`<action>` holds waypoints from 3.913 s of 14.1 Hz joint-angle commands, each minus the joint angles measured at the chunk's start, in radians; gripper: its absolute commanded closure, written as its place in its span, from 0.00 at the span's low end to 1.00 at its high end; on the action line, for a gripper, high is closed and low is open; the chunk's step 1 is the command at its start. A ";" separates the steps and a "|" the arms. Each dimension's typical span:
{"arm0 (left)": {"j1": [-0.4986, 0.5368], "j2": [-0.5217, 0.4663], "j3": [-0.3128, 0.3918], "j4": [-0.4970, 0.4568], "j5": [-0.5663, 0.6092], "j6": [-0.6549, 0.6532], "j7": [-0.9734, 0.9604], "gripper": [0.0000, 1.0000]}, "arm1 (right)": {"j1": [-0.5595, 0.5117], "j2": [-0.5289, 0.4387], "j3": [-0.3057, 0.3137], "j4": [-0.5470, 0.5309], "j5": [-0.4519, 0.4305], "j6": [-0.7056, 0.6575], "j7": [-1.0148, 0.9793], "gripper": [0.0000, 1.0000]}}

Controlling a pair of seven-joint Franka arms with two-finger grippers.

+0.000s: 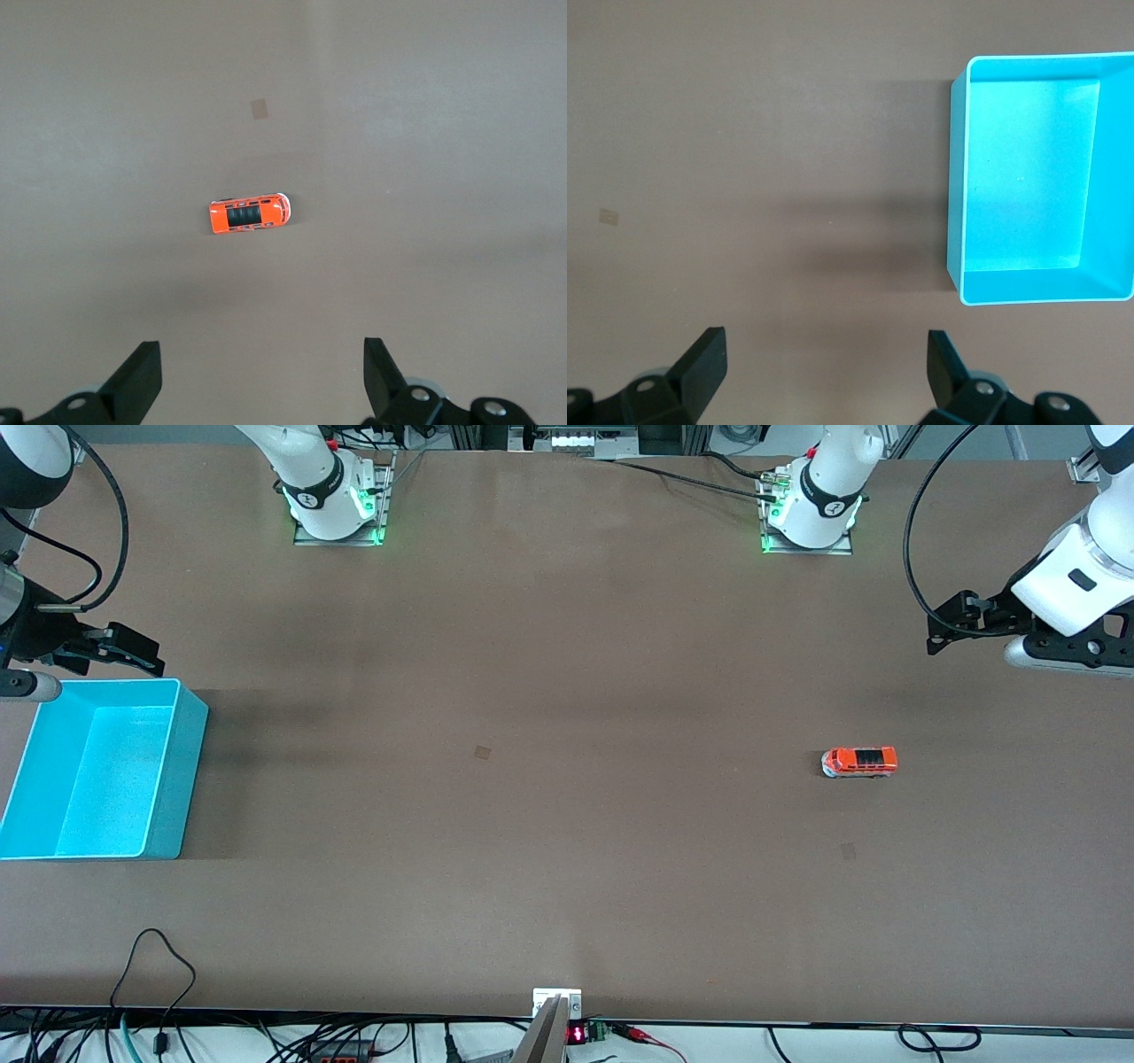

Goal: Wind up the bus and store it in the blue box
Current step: 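Move the left gripper toward the orange toy bus, then lower the left gripper onto the orange bus and close on it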

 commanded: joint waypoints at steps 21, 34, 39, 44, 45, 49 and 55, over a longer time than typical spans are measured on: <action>-0.050 0.025 -0.006 0.033 -0.010 -0.363 0.327 0.00 | -0.005 0.077 0.007 0.024 -0.045 0.002 -0.003 0.00; 0.036 0.293 -0.003 -0.086 0.127 0.116 1.381 0.00 | -0.001 0.100 0.007 0.023 -0.046 -0.001 -0.007 0.00; 0.082 0.304 -0.005 -0.359 0.168 0.610 1.466 0.00 | 0.000 0.102 0.007 0.023 -0.045 -0.001 -0.007 0.00; 0.093 0.361 -0.011 -0.419 0.168 0.772 1.469 0.00 | 0.005 0.103 0.010 0.024 -0.046 -0.001 -0.006 0.00; 0.094 0.364 -0.011 -0.448 0.168 0.821 1.470 0.00 | 0.008 0.103 0.012 0.024 -0.057 -0.001 -0.006 0.00; 0.096 0.379 -0.011 -0.527 0.168 0.953 1.470 0.00 | 0.017 0.103 0.013 0.023 -0.082 -0.001 -0.006 0.00; 0.097 0.425 -0.011 -0.519 0.168 1.002 1.472 0.10 | 0.015 0.113 0.013 0.023 -0.079 -0.004 -0.012 0.00</action>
